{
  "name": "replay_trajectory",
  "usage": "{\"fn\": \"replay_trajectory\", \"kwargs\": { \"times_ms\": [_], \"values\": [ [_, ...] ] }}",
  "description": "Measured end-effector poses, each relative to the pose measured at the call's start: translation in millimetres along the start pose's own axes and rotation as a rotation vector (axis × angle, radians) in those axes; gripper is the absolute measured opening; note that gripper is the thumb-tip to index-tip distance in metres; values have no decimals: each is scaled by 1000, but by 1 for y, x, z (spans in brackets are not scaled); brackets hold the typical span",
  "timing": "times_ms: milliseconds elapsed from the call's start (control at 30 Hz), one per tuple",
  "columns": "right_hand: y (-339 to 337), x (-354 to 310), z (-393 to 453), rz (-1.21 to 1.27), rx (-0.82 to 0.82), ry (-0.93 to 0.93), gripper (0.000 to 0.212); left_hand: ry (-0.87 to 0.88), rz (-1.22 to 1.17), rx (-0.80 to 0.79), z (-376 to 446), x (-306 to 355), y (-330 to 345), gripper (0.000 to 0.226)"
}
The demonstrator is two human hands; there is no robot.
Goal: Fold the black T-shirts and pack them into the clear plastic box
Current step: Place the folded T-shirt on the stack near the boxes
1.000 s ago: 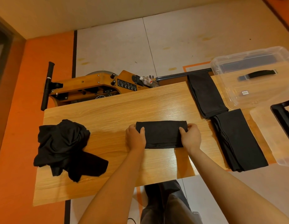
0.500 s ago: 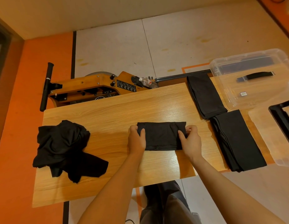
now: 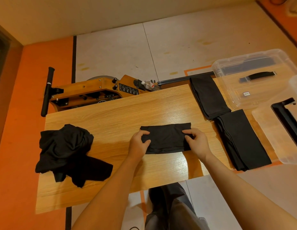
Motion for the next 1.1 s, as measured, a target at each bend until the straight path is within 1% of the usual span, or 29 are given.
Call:
{"fn": "replay_trajectory", "kwargs": {
  "times_ms": [100,167,233,333,467,567,700,800,967,1100],
  "values": [
    [-4,-7,-2,-26,-8,-12,30,-75,0,-23,4,7,-5,34],
    [-8,-11,-3,-27,8,-11,32,-77,17,-45,11,15,-10,36],
    [-12,-16,-3,-23,29,-7,34,-36,28,-73,18,31,-14,40],
    [-20,-24,1,-12,77,-5,37,56,132,-84,29,66,-17,45],
    [-38,-36,15,-12,182,18,39,156,227,-114,47,123,-13,54],
    [-56,-38,30,-2,271,52,39,219,260,-154,61,164,-4,56],
    [-76,-34,47,63,363,127,40,224,207,-241,81,216,10,53],
    [-88,-33,58,105,429,171,40,253,236,-272,99,247,22,52],
    [-97,-26,73,72,512,232,41,276,314,-271,125,286,53,48],
    [-98,-21,83,47,568,309,47,285,349,-336,143,305,81,53]
  ]
}}
Point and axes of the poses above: each hand's wrist, its own z-axis towards the middle knuckle, its own y-axis out of the palm, x = y × z, the point moved 2 cm from there along z, towards the middle knuckle, and after that the axes turned 13 degrees about -y, right-handed, at the moved point
